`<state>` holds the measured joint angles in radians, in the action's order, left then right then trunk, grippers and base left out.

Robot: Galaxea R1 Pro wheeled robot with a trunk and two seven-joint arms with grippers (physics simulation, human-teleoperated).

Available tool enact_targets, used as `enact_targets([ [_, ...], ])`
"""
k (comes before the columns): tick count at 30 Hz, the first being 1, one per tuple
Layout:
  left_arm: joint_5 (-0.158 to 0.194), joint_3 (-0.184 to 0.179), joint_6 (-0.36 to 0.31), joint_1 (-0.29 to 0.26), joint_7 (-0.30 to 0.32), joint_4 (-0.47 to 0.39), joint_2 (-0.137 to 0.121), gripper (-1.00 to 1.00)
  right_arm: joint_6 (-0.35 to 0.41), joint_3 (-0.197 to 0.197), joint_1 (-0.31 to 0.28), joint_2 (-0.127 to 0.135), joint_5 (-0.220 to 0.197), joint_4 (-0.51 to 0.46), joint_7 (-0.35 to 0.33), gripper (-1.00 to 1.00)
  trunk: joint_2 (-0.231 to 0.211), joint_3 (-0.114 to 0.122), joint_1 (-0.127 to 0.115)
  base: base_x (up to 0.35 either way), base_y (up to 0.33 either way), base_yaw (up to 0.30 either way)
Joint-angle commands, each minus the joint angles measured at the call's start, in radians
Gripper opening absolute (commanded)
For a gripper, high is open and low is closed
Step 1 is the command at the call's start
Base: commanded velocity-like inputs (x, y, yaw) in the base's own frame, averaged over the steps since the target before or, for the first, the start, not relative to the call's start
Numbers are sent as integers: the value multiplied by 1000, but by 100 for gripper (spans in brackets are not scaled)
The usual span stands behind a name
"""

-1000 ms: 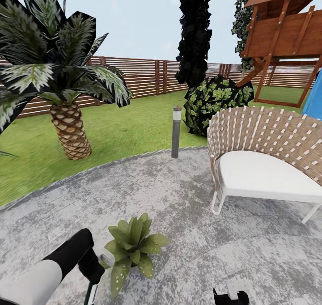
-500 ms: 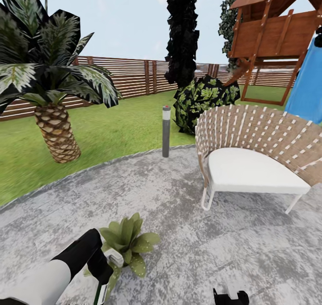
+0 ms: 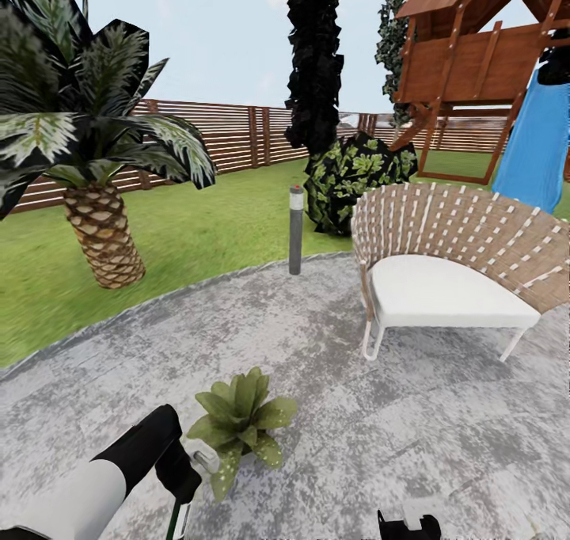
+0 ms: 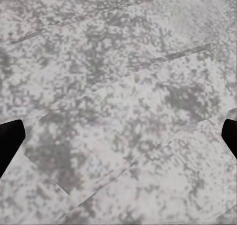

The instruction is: Pick up the pesticide atomizer in the garden and spray insectifuge to fully cover both potted plants in the garden.

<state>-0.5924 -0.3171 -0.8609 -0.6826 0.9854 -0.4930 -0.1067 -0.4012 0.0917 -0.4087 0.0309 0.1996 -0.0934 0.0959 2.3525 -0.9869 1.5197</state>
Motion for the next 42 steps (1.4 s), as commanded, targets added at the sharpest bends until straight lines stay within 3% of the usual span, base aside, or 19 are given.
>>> enact_targets([
  [1, -12, -3, 2, 0, 6, -2, 0, -100, -4, 8, -1, 0, 11, 1, 3, 100, 0, -1, 0, -65, 304, -189],
  [13, -12, -2, -1, -3, 11, -2, 1, -100, -4, 8, -1, 0, 11, 2, 4, 100, 0, -1, 0, -72, 301, -267],
  [18, -16, -4, -11, -21, 36, -13, -1, -100, -4, 8, -1, 0, 11, 2, 2, 100, 0, -1, 0, -1, 294, -34],
  [20, -72, -55, -13, -56, 84, -14, 5, -100, -4, 8, -1, 0, 11, 3, 2, 100, 0, -1, 0, 0, 86, -2],
  [22, -134, -104, -13, -84, 202, -15, 5, -100, -4, 8, -1, 0, 11, 3, 2, 100, 0, -1, 0, 0, 23, -1],
  [23, -154, -111, -13, -90, 243, -17, 4, -100, -4, 8, -1, 0, 11, 3, 2, 100, 0, -1, 0, 0, 10, 0],
  [24, -216, -120, -12, -109, 327, -20, 6, -100, -4, 8, -1, 0, 11, 3, 2, 100, 0, -1, 0, 0, 3, 0],
  [25, -241, -120, -13, -116, 348, -20, 6, -100, -4, 8, -1, 0, 11, 3, 3, 100, 0, -1, 0, 0, 1, 0],
  [31, -258, -115, -12, -112, 359, -17, 1, -100, -4, 8, -1, 0, 11, 2, 4, 100, 0, -1, 0, 0, 25, 0],
  [42, -259, -118, -13, -110, 359, -18, 8, -100, -4, 8, -1, 0, 11, 1, 4, 100, 0, -1, 0, 20, 228, -258],
])
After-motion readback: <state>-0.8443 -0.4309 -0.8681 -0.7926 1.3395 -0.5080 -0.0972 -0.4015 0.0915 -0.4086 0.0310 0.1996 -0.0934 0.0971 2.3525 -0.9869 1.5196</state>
